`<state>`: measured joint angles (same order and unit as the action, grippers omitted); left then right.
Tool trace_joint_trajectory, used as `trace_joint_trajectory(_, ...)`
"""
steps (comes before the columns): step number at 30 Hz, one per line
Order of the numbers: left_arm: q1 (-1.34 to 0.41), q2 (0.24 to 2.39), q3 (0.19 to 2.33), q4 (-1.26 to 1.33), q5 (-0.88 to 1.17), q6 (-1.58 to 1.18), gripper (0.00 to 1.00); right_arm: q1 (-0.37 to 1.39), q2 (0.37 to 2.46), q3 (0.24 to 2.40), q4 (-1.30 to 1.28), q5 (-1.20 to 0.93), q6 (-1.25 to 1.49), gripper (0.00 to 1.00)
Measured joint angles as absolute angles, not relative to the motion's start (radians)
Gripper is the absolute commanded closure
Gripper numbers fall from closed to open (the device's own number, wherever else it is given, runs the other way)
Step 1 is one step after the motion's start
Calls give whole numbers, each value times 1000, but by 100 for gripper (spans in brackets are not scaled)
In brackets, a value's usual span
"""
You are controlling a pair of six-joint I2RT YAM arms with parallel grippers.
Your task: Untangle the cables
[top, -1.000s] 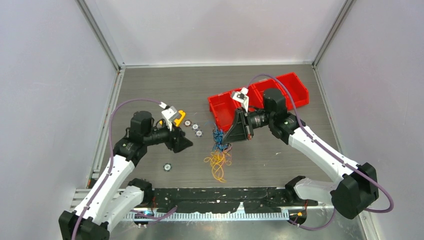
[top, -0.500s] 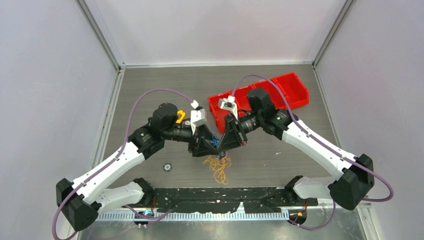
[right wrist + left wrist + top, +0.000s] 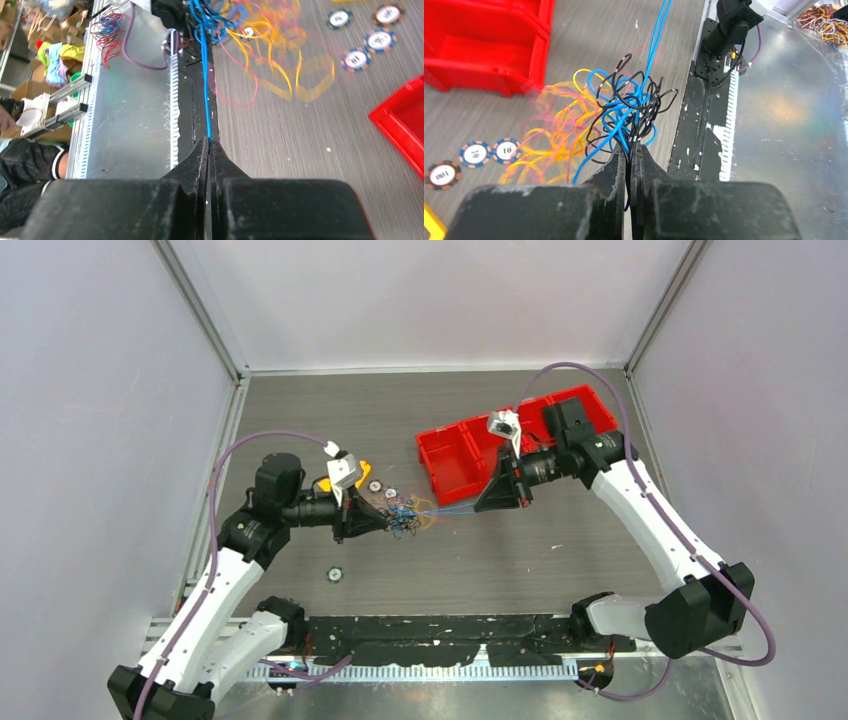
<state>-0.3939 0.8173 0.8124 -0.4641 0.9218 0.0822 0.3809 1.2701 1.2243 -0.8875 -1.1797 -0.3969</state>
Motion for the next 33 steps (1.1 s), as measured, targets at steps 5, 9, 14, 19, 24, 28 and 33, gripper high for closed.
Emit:
trace_joint_trajectory(5,-361,831,777,-467,957,-6,100,316,1265,1218,-956,-1136,-430,29)
trace_joint_trajectory(9,-370,842,736,-366,962,-190,100,344,1187,1109,-785,-1052,-276,4)
trace_joint_trajectory(14,-423,896,734,-214,953,-382,100,523,1159,1043,-548,-944,-64,5)
trace_joint_trajectory(19,-466,944,730,-108,938,-516,100,660,1259,1083,-397,-850,53,26)
trace_joint_trajectory(24,-461,934,720,-59,916,-577,100,686,1305,1103,-364,-742,63,94)
trace_joint_trajectory(28,-421,904,713,-118,898,-538,100,694,1295,1103,-369,-682,38,95)
trace_joint_trajectory(33,-336,850,774,-391,870,-290,100,630,1239,1095,-422,-628,-34,95)
